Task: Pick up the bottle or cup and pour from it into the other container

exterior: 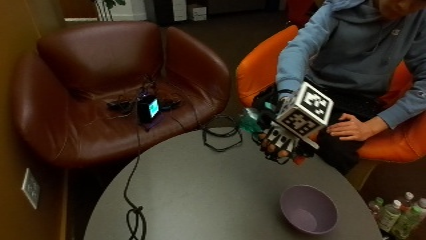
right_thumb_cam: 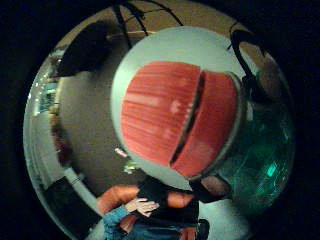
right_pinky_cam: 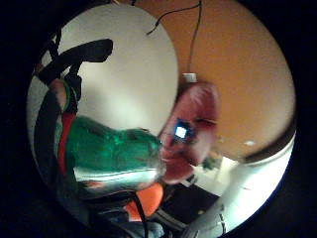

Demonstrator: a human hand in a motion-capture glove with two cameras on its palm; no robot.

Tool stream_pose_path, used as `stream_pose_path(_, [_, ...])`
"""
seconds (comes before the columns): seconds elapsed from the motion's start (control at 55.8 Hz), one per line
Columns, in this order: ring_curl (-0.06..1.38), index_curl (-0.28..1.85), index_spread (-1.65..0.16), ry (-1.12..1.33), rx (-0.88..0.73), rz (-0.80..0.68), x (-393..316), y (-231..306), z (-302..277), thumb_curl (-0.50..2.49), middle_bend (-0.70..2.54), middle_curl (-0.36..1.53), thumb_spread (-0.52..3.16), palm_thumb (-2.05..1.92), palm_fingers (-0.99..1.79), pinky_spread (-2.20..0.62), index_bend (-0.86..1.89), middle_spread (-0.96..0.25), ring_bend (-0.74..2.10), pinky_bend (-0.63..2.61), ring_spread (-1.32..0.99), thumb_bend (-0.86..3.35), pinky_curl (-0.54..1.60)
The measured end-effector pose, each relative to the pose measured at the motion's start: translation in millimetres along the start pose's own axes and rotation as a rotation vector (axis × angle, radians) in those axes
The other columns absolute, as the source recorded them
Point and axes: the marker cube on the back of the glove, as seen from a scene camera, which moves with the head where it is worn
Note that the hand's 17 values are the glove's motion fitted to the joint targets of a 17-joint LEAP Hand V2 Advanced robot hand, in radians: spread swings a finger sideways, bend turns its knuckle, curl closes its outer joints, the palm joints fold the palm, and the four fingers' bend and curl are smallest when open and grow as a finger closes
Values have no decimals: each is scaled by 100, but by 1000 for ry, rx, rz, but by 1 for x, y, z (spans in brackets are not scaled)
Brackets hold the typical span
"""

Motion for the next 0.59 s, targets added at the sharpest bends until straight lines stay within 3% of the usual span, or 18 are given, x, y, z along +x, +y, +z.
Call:
stream_pose_path(0.09, [44,37,-14,307,-58,2,-23,10,-6,70,33,51,33,94,120,-22,14,-9,48,47,-16,-4,40])
stream_pose_path(0.358, [42,38,-16,890,-86,8,-94,-5,-21,70,31,50,36,92,117,-22,15,-9,44,48,-18,-4,40])
stream_pose_path(0.591, [41,37,-19,1085,-118,-33,-140,-12,-17,69,29,48,42,88,120,-24,13,-12,43,49,-22,-5,39])
